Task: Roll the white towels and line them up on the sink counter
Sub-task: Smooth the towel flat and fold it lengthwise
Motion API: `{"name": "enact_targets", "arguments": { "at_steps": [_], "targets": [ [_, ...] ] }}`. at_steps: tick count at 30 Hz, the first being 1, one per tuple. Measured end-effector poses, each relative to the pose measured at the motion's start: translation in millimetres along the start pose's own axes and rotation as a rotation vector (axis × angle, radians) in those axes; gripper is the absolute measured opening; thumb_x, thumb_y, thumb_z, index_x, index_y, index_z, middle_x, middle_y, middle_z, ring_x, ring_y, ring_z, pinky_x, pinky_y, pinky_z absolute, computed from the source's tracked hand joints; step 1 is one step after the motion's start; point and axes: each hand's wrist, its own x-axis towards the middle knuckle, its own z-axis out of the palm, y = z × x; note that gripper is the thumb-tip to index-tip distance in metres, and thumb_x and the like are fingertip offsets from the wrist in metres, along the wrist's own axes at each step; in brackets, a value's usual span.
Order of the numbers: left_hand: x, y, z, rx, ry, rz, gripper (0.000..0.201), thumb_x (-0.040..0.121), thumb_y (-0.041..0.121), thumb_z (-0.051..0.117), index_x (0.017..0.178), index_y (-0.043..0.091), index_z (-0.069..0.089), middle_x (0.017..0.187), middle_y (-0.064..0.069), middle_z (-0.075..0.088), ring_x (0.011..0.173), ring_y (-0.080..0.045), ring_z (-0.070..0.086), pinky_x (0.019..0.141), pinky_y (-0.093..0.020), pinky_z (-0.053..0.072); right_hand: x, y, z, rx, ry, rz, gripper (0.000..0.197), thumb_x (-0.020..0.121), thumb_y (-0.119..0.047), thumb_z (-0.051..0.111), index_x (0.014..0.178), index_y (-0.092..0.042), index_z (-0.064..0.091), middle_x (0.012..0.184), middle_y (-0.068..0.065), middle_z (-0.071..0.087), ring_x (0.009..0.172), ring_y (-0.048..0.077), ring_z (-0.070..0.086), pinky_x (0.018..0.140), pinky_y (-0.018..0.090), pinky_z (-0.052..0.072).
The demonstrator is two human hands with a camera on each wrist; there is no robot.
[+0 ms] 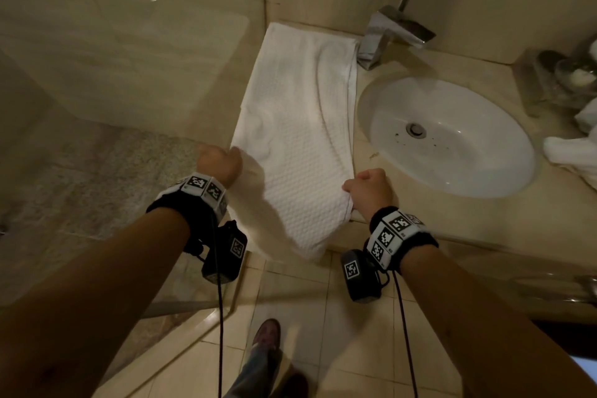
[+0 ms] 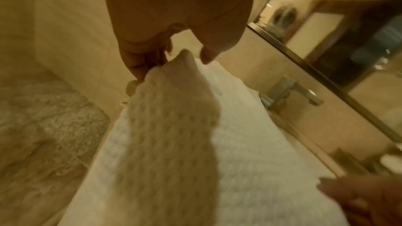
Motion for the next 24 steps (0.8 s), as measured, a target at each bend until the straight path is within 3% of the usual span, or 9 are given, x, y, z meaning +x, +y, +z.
{"name": "enact_targets", "arguments": {
  "at_steps": [4,7,10,13,16,18,20,22,24],
  "targets": [
    [7,1,-8,0.009,-0.061,-0.012,0.035,0.093,0.017,0.049,0.109,-0.012,0.059,0.116,-0.026,0.061,0.108,-0.040,0.058,0.087,-0.041,0.047,3,-1,0,-0.081,-0.035,-0.007,0.036,0.087,-0.012,0.058,0.122,-0.013,0.052,0.118,0.006,0.057,0.100,0.022,0.053,0.084,0.027,0.043],
    [3,13,-7,0.053,-0.023,0.144,0.031,0.097,0.019,0.044,0.114,-0.006,0.052,0.112,-0.022,0.060,0.104,-0.038,0.057,0.082,-0.039,0.043,0,-2,2,-0.145,-0.033,-0.040,0.037,0.088,-0.012,0.055,0.125,-0.012,0.051,0.126,0.009,0.056,0.112,0.027,0.054,0.085,0.025,0.040],
    [-2,15,-6,-0.014,0.008,0.233,0.036,0.099,0.028,0.043,0.113,-0.005,0.047,0.108,-0.023,0.061,0.099,-0.038,0.057,0.082,-0.040,0.044,-2,-3,3,-0.168,-0.010,-0.057,0.035,0.089,-0.012,0.055,0.124,-0.012,0.051,0.126,0.009,0.057,0.112,0.027,0.054,0.081,0.023,0.036],
    [-8,-1,-8,0.130,-0.008,0.093,0.063,0.097,0.048,0.040,0.116,-0.010,0.057,0.116,-0.026,0.061,0.107,-0.040,0.058,0.090,-0.040,0.046,-5,-2,4,-0.182,-0.001,-0.082,0.031,0.089,-0.014,0.056,0.120,-0.011,0.051,0.121,0.010,0.059,0.099,0.024,0.055,0.077,0.023,0.036],
    [-17,-17,-8,0.205,-0.130,-0.031,0.064,0.086,0.056,0.051,0.106,-0.003,0.067,0.104,-0.020,0.068,0.095,-0.036,0.065,0.080,-0.037,0.052,-5,1,5,-0.207,0.008,-0.097,0.028,0.091,-0.019,0.058,0.116,-0.009,0.051,0.116,0.011,0.061,0.091,0.023,0.053,0.075,0.024,0.037],
    [-17,-23,-9,0.097,-0.207,-0.068,0.049,0.075,0.042,0.066,0.097,-0.002,0.068,0.094,-0.018,0.069,0.086,-0.033,0.067,0.076,-0.039,0.057,-7,1,4,-0.219,0.012,-0.098,0.030,0.092,-0.022,0.059,0.117,-0.008,0.052,0.117,0.012,0.061,0.100,0.027,0.057,0.075,0.024,0.037],
    [-16,-26,-12,-0.049,-0.250,-0.102,0.034,0.071,0.017,0.068,0.096,-0.007,0.066,0.091,-0.020,0.066,0.087,-0.035,0.067,0.077,-0.044,0.058,-9,1,4,-0.227,0.006,-0.100,0.031,0.093,-0.023,0.059,0.118,-0.007,0.051,0.119,0.013,0.061,0.107,0.029,0.057,0.076,0.025,0.036],
    [-15,-26,-13,-0.073,-0.222,-0.016,0.024,0.074,0.004,0.061,0.095,-0.008,0.062,0.090,-0.021,0.063,0.088,-0.036,0.064,0.075,-0.045,0.056,-11,2,3,-0.239,0.000,-0.103,0.031,0.094,-0.023,0.057,0.119,-0.007,0.051,0.120,0.013,0.060,0.109,0.029,0.056,0.077,0.024,0.035],
    [-18,-23,-15,0.025,-0.131,0.156,0.015,0.084,0.006,0.056,0.098,0.001,0.055,0.095,-0.021,0.062,0.091,-0.035,0.061,0.072,-0.039,0.048,-11,2,3,-0.259,-0.001,-0.114,0.028,0.095,-0.022,0.055,0.118,-0.006,0.052,0.120,0.013,0.059,0.107,0.029,0.056,0.077,0.024,0.035]
  ]
}}
